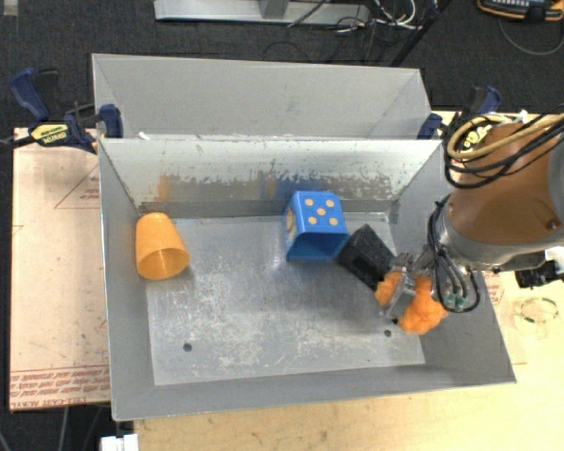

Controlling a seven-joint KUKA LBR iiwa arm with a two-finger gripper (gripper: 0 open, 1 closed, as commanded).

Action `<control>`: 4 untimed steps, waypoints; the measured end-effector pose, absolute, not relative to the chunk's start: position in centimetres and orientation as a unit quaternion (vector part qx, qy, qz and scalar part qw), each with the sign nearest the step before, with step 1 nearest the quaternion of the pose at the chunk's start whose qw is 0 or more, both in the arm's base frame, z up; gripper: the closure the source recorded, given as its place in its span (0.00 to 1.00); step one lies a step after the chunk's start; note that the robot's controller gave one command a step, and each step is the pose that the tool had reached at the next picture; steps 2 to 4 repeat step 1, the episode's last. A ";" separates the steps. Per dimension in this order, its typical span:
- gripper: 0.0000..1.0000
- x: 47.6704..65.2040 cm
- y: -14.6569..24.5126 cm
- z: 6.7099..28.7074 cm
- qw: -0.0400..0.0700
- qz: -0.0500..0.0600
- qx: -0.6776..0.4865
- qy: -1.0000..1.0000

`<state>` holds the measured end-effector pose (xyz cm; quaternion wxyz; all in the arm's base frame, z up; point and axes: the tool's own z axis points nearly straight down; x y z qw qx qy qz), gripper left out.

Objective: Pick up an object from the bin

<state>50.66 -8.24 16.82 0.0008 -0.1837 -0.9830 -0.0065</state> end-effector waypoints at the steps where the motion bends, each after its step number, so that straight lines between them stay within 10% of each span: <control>1: 1.00 50.7 -8.2 16.8 0.001 -0.007 -0.184 -0.983; 4: 1.00 50.7 -8.2 16.8 0.001 -0.007 -0.184 -0.983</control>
Offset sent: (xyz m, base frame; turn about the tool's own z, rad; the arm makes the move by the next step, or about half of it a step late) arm 0.0039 0.0125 0.1070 -0.0195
